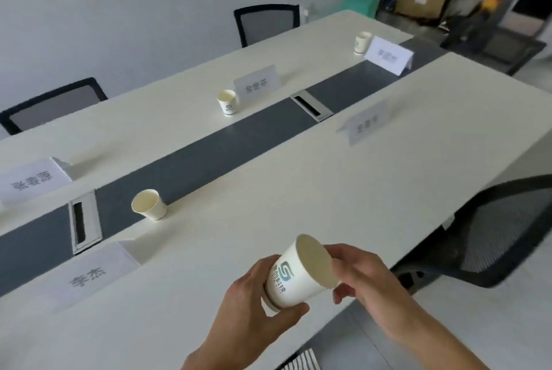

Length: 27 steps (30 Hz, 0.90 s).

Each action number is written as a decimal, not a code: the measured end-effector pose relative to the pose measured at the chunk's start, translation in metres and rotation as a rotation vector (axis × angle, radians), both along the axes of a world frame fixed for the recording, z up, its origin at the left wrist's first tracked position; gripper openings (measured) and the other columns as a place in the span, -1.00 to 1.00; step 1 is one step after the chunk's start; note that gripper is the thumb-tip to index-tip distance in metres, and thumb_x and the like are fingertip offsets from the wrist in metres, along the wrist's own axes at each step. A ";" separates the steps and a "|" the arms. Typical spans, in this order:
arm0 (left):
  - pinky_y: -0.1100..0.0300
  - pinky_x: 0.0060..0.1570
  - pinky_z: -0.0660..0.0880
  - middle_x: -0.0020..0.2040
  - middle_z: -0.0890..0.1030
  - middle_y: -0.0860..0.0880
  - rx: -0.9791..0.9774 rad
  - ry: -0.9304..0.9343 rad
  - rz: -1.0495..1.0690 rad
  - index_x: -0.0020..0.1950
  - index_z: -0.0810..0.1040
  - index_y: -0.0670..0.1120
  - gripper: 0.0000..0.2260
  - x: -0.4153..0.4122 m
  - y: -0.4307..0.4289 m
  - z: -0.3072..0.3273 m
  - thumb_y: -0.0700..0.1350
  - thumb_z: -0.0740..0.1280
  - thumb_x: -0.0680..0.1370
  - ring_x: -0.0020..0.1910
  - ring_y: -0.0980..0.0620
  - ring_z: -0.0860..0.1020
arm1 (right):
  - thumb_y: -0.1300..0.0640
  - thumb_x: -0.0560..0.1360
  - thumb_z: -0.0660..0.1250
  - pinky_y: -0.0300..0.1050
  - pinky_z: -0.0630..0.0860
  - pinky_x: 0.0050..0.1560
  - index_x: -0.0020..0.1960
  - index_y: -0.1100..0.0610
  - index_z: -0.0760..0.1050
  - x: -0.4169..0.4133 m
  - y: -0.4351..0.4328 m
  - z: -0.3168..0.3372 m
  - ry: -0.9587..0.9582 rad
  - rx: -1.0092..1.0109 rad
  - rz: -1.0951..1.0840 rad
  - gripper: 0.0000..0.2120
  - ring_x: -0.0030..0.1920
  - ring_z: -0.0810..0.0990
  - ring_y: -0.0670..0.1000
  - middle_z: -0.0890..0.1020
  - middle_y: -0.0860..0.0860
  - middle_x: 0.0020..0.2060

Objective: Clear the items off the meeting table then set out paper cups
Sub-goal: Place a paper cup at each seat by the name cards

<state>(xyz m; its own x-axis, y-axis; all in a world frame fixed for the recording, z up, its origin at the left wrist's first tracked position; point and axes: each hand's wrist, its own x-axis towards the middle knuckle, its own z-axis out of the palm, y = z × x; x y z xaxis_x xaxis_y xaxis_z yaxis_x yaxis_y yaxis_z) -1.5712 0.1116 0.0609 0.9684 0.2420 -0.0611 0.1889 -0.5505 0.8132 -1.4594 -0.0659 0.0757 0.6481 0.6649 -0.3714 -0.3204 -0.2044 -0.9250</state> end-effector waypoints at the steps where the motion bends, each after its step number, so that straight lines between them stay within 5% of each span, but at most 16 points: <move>1: 0.29 -0.16 0.53 -0.01 0.62 0.23 0.006 -0.006 -0.044 0.20 0.48 0.15 -0.48 0.003 -0.022 0.002 0.11 0.51 0.28 -0.08 0.18 0.60 | -0.21 0.23 0.49 -0.14 0.55 -0.15 0.14 0.05 0.61 -0.010 -0.025 0.002 -0.030 0.010 -0.013 -0.44 -0.06 0.63 -0.06 0.69 0.04 0.01; 4: 0.17 -0.15 0.56 -0.05 0.65 0.17 -0.012 0.010 -0.192 0.20 0.49 0.13 -0.48 0.011 -0.093 0.000 0.12 0.48 0.26 -0.11 0.16 0.62 | -0.06 0.05 0.59 -0.15 0.60 -0.14 0.10 0.08 0.58 -0.041 -0.093 0.003 -0.091 -0.002 -0.260 -0.36 -0.05 0.69 0.03 0.71 0.07 -0.06; 6: 0.14 -0.08 0.55 -0.02 0.63 0.18 0.005 0.068 -0.334 0.24 0.45 0.18 -0.45 0.016 -0.139 -0.005 0.18 0.41 0.25 -0.07 0.17 0.60 | -0.03 -0.04 0.54 -0.29 0.56 -0.27 0.00 0.10 0.58 -0.056 -0.141 0.000 -0.093 -0.027 -0.472 -0.38 -0.20 0.69 -0.10 0.73 -0.03 -0.20; 8: 0.21 0.01 0.52 0.04 0.58 0.22 0.032 0.183 -0.515 0.28 0.39 0.26 -0.45 0.024 -0.176 -0.009 0.23 0.36 0.29 0.00 0.21 0.55 | -0.08 -0.07 0.48 -0.36 0.52 -0.37 -0.02 0.06 0.54 -0.066 -0.193 -0.005 -0.104 -0.065 -0.668 -0.37 -0.29 0.65 -0.22 0.71 -0.12 -0.27; 11: 0.41 -0.02 0.43 0.07 0.54 0.22 0.000 0.420 -0.710 0.31 0.35 0.27 -0.50 0.038 -0.221 -0.013 0.26 0.36 0.39 0.03 0.29 0.51 | -0.15 -0.04 0.49 -0.24 0.55 -0.26 0.06 -0.01 0.54 -0.080 -0.271 -0.008 -0.107 -0.083 -0.902 -0.33 -0.16 0.67 -0.14 0.70 -0.05 -0.13; 18: 0.32 0.08 0.39 -0.02 0.62 0.17 -0.183 0.620 -0.766 0.19 0.46 0.22 -0.56 0.097 -0.312 -0.033 0.30 0.36 0.36 -0.02 0.31 0.57 | -0.40 -0.15 0.57 0.07 0.55 0.06 0.13 -0.01 0.55 -0.077 -0.401 -0.026 -0.049 -0.031 -1.261 -0.07 0.07 0.63 0.08 0.68 0.01 -0.01; 20: 0.24 0.11 0.43 -0.08 0.66 0.13 -0.223 0.664 -0.771 0.17 0.50 0.15 -0.51 0.126 -0.342 -0.042 0.29 0.41 0.30 -0.05 0.25 0.62 | -0.35 -0.13 0.59 0.12 0.54 0.12 0.14 0.00 0.54 -0.066 -0.431 -0.035 -0.021 -0.020 -1.334 -0.09 0.10 0.62 0.11 0.68 0.02 0.00; 22: 0.24 -0.07 0.48 -0.18 0.69 0.03 -0.265 0.690 -0.737 0.14 0.54 0.03 -0.45 0.160 -0.377 -0.051 0.22 0.50 0.24 -0.20 0.18 0.63 | -0.30 -0.13 0.60 0.07 0.54 0.08 0.12 0.00 0.54 -0.052 -0.462 -0.039 -0.003 -0.021 -1.391 -0.12 0.10 0.62 0.11 0.69 0.02 -0.02; 24: 0.21 -0.20 0.48 -0.25 0.68 -0.02 -0.294 0.691 -0.708 0.14 0.53 -0.06 -0.59 0.197 -0.415 -0.060 0.04 0.52 0.37 -0.24 0.12 0.61 | -0.29 -0.15 0.61 0.04 0.53 0.06 0.10 0.00 0.54 -0.033 -0.495 -0.041 -0.018 -0.046 -1.447 -0.13 0.07 0.64 0.08 0.71 -0.02 -0.04; 27: 0.25 -0.21 0.45 -0.24 0.66 -0.01 -0.300 0.656 -0.730 0.15 0.52 -0.05 -0.75 0.252 -0.475 -0.054 -0.10 0.42 0.49 -0.23 0.13 0.60 | 0.04 0.10 0.62 0.07 0.53 0.10 0.07 -0.02 0.55 0.002 -0.549 -0.031 -0.024 -0.074 -1.507 -0.44 0.11 0.62 0.10 0.72 -0.07 -0.07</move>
